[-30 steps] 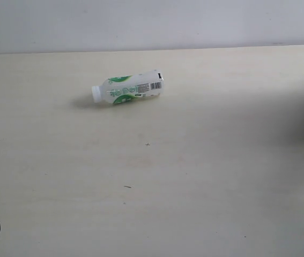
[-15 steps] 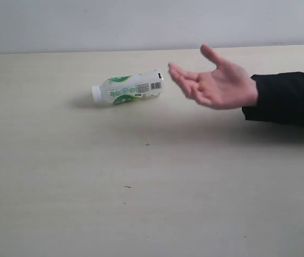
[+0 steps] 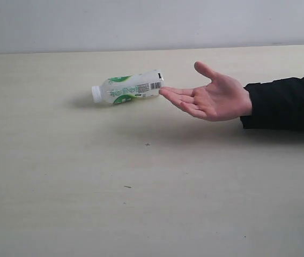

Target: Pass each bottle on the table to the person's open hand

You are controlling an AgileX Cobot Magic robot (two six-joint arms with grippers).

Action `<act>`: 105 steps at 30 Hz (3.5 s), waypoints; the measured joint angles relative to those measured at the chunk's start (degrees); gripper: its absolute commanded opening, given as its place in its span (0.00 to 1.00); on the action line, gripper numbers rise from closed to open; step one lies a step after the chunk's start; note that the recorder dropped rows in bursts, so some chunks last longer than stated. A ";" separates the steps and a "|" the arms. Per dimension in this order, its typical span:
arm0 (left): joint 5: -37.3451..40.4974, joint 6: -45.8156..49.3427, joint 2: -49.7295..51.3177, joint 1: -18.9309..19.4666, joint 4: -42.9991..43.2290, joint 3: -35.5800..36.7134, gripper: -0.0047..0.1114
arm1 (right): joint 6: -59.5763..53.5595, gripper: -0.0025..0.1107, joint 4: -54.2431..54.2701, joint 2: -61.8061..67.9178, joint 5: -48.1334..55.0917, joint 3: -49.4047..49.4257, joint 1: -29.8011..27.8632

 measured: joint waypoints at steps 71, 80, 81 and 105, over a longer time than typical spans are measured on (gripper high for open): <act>51.37 69.07 101.07 10.95 -4.70 -88.91 0.75 | 0.00 0.03 0.00 0.00 0.00 0.00 0.00; 50.22 68.48 101.07 10.95 -4.70 -88.65 0.75 | 0.00 0.03 0.00 0.00 0.00 0.00 0.00; 50.22 68.49 101.07 10.95 -4.70 -88.65 0.75 | 0.00 0.03 0.00 0.00 0.00 0.00 0.00; 51.45 66.72 107.60 11.50 -3.85 -88.51 0.05 | 0.00 0.03 0.00 0.00 0.00 0.00 0.00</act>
